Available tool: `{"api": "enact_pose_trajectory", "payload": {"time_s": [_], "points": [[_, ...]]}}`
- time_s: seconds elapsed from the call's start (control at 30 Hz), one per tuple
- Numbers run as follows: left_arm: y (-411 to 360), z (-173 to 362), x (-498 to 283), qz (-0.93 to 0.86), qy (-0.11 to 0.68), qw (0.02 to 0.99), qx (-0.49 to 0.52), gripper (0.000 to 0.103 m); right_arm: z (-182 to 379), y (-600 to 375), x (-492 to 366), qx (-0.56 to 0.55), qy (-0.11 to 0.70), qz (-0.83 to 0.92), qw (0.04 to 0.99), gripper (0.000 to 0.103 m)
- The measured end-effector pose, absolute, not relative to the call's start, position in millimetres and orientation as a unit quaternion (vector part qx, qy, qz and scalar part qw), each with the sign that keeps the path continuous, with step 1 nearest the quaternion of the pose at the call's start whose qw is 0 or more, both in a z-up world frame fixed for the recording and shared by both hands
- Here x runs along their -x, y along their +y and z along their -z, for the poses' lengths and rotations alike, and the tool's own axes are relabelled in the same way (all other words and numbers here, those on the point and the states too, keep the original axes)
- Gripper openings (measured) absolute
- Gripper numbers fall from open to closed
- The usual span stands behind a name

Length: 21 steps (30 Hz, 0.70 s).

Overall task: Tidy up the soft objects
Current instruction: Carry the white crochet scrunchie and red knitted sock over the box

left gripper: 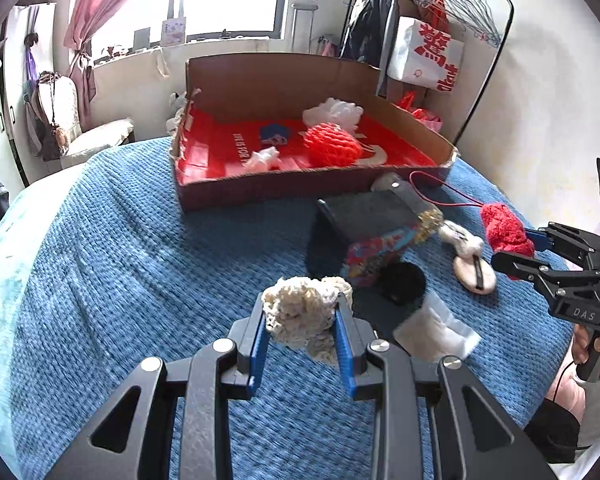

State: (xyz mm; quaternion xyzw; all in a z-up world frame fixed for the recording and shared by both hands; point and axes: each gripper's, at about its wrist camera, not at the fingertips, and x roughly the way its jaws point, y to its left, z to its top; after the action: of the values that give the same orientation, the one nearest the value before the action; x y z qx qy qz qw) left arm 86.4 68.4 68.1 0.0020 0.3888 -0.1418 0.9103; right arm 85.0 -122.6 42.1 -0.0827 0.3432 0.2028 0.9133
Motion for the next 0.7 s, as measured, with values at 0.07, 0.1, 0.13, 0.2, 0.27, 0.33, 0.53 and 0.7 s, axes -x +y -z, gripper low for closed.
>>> {"api": "enact_pose_trajectory", "payload": {"time_s": [0.07, 0.1, 0.13, 0.2, 0.27, 0.33, 0.53, 0.7], "points": [[71, -69, -95, 0.137, 0.391, 0.910, -0.004, 0.031, -43, -118, -94, 0.083, 0.346, -0.208, 0.911, 0.045], [73, -69, -99, 0.134, 0.392, 0.910, -0.006, 0.031, -42, -117, -97, 0.084, 0.347, -0.209, 0.911, 0.045], [74, -70, -104, 0.131, 0.392, 0.910, -0.008, 0.032, -42, -115, -102, 0.086, 0.348, -0.209, 0.910, 0.045], [76, -71, -112, 0.129, 0.394, 0.910, -0.012, 0.031, -43, -111, -110, 0.089, 0.350, -0.210, 0.908, 0.045], [79, -73, -121, 0.127, 0.394, 0.910, -0.013, 0.031, -43, -106, -118, 0.095, 0.351, -0.212, 0.907, 0.045], [81, -75, -128, 0.126, 0.393, 0.911, -0.014, 0.031, -44, -101, -126, 0.100, 0.353, -0.214, 0.905, 0.045], [83, -86, -149, 0.138, 0.387, 0.911, -0.009, 0.031, -48, -95, -148, 0.098, 0.359, -0.224, 0.901, 0.045], [76, -99, -167, 0.155, 0.379, 0.912, -0.010, 0.031, -50, -93, -165, 0.089, 0.364, -0.232, 0.898, 0.045]]}}
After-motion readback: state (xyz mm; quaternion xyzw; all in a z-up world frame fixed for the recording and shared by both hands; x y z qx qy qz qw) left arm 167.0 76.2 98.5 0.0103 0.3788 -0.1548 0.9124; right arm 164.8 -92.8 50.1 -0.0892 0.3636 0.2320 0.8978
